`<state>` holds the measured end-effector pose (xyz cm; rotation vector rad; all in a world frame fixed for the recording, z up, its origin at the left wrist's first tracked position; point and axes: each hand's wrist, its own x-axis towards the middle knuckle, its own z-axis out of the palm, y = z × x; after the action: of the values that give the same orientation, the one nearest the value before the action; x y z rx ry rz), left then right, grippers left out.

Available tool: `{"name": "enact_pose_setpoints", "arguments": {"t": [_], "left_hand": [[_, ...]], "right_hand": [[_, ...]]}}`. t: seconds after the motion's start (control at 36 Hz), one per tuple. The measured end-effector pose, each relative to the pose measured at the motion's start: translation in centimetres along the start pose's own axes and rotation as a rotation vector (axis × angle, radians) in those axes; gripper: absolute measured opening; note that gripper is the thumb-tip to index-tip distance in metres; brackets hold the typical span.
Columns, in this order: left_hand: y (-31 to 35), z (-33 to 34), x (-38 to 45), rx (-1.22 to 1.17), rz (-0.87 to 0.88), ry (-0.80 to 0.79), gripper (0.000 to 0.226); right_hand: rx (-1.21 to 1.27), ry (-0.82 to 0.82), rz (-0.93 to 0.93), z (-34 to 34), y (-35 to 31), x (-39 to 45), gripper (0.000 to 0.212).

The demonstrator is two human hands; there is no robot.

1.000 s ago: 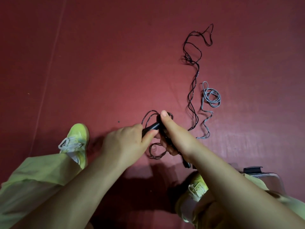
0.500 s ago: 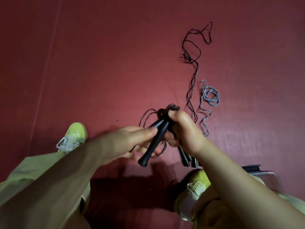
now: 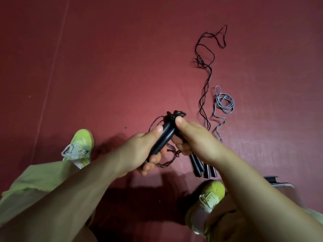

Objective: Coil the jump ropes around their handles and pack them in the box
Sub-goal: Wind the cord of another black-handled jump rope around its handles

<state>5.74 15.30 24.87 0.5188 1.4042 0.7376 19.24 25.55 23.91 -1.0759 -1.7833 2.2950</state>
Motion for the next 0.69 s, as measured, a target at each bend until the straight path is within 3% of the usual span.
{"name": "enact_pose_setpoints", "arguments": {"t": [0.22, 0.42, 0.58, 0.69], "left_hand": [[-1.5, -0.6, 1.7, 0.423, 0.025, 0.234, 0.055], [-1.7, -1.1, 1.8, 0.877, 0.064, 0.437, 0.044], [-1.9, -0.7, 1.9, 0.901, 0.204, 0.482, 0.039], [-1.8, -0.6, 1.7, 0.904, 0.274, 0.488, 0.034]], "right_hand": [[-0.074, 0.075, 0.122, 0.6, 1.0, 0.3, 0.035], [-0.179, 0.144, 0.29, 0.6, 1.2, 0.3, 0.059], [-0.204, 0.238, 0.269, 0.8, 1.0, 0.4, 0.063], [-0.179, 0.294, 0.138, 0.8, 0.8, 0.3, 0.059]]}}
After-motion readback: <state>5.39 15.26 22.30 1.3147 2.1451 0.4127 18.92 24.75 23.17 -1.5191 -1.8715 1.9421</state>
